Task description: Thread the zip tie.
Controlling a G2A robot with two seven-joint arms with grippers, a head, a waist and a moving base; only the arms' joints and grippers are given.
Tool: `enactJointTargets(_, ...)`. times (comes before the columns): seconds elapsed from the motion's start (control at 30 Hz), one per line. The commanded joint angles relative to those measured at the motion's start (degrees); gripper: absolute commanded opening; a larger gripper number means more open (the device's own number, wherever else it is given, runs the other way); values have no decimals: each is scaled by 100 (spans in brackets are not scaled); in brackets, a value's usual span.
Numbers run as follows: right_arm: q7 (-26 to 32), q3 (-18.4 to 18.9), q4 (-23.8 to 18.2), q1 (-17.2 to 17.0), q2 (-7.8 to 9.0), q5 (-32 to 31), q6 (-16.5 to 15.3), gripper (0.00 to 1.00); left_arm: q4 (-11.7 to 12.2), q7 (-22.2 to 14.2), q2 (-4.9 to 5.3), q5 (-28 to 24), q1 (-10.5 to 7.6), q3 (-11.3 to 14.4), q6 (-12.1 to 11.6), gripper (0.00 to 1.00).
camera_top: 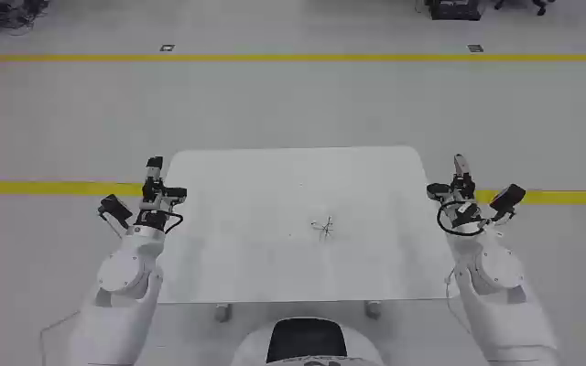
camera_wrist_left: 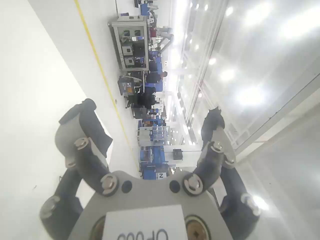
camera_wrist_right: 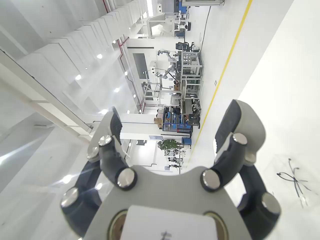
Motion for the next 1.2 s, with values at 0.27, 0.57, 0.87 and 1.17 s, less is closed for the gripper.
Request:
enactJointTargets(0.27,1261,-364,-129,232,98,-1826,497,100,0,0,0,0,0,0,0,100)
enactJointTargets(0.57,1539,-503,-57,288,107,-2123,447,100,0,0,0,0,0,0,0,100)
enactJointTargets(0.87,2267,-656,-265,720,182,-3323,815,100,0,0,0,0,0,0,0,100)
enactJointTargets(1.17,3501,-1685,222,1619,186,-4784,1571,100,0,0,0,0,0,0,0,100)
